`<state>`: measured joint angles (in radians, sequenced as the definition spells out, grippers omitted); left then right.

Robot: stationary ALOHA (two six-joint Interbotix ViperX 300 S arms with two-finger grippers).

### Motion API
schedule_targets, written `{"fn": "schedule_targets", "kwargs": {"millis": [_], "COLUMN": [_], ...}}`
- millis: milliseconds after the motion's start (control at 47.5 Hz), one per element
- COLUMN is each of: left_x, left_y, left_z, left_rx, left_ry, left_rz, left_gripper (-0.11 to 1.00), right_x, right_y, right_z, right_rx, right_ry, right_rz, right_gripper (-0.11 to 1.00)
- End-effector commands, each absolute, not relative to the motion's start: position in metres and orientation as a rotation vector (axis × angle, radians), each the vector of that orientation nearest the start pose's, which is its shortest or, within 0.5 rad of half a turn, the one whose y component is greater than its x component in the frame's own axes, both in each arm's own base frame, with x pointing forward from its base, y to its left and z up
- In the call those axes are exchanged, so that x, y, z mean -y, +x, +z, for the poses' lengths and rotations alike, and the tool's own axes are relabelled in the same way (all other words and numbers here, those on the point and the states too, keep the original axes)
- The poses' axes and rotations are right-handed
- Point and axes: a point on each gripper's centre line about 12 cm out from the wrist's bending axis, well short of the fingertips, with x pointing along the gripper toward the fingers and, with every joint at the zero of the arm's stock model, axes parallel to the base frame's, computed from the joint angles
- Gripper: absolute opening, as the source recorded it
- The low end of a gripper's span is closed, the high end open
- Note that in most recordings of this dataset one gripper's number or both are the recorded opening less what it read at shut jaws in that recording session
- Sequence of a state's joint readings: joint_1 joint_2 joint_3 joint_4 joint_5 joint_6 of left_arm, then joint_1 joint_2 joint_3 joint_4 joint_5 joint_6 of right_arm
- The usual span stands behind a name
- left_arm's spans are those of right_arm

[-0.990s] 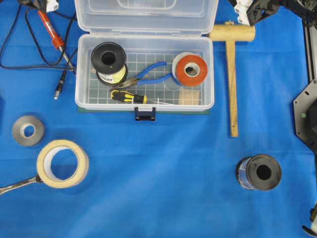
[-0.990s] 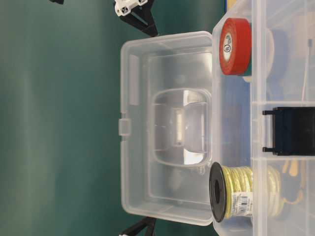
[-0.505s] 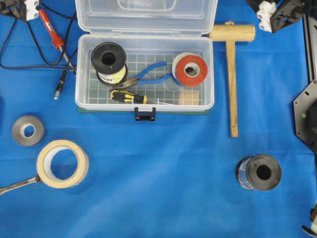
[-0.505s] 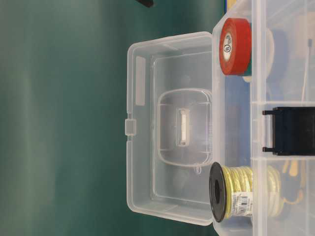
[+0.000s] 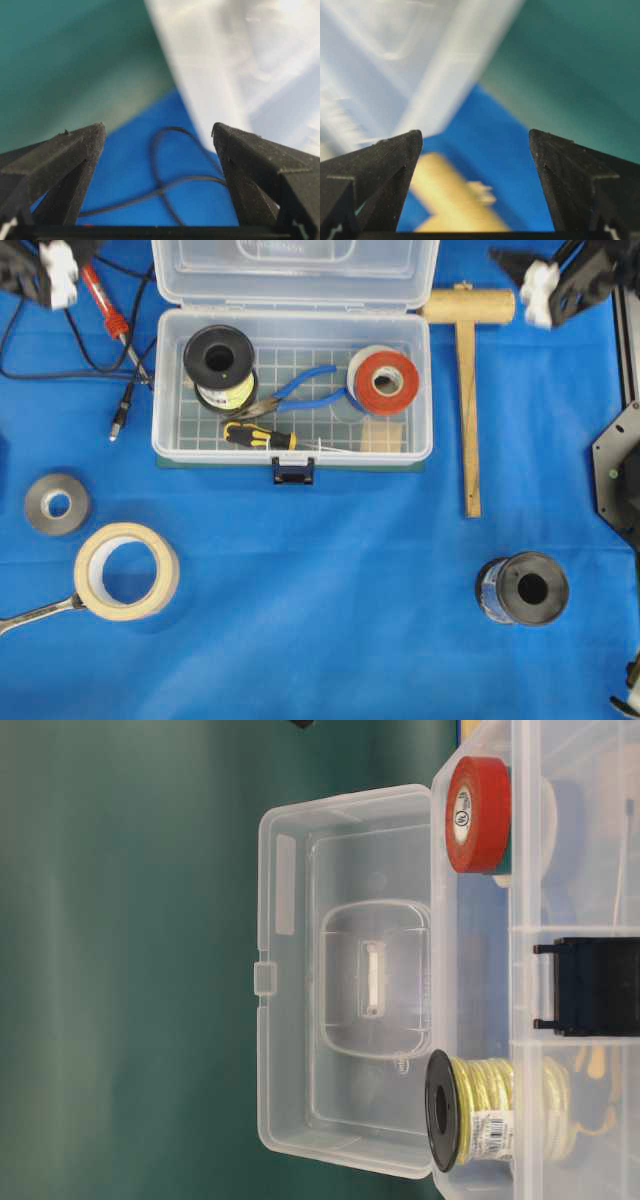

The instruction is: Open the tool box with both arms.

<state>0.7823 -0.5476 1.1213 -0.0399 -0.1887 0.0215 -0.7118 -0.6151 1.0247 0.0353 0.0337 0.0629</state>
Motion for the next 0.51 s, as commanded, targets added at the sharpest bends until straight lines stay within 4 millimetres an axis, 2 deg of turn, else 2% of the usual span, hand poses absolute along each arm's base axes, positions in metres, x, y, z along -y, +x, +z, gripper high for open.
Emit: {"fn": "schedule_targets", "kwargs": {"millis": [0,274,484], "left_x": [-0.166,-0.090,-0.045], "left_y": [0.190,0.205,0.207], "left_z": [0.215,0.220,0.223], "left_rx": [-0.334,-0.339,-0.342], "left_ry": [-0.146,-0.087,-0.058], "left_rz": [0.719,0.415,0.218], "left_gripper": [0.90,0.90,0.90], "right_x": [0.149,0.076,0.036], "right_y": [0.209,0.236,0.243], "right_z": [0.241,0.238,0.231], "right_rx": [-0.387,-0.442,-0.505], "right_ry": [0.238,0.181,0.148], "right_rz": [-0.632,-0.329,-0.169], "right_gripper": [0.85,0.85,0.85]}}
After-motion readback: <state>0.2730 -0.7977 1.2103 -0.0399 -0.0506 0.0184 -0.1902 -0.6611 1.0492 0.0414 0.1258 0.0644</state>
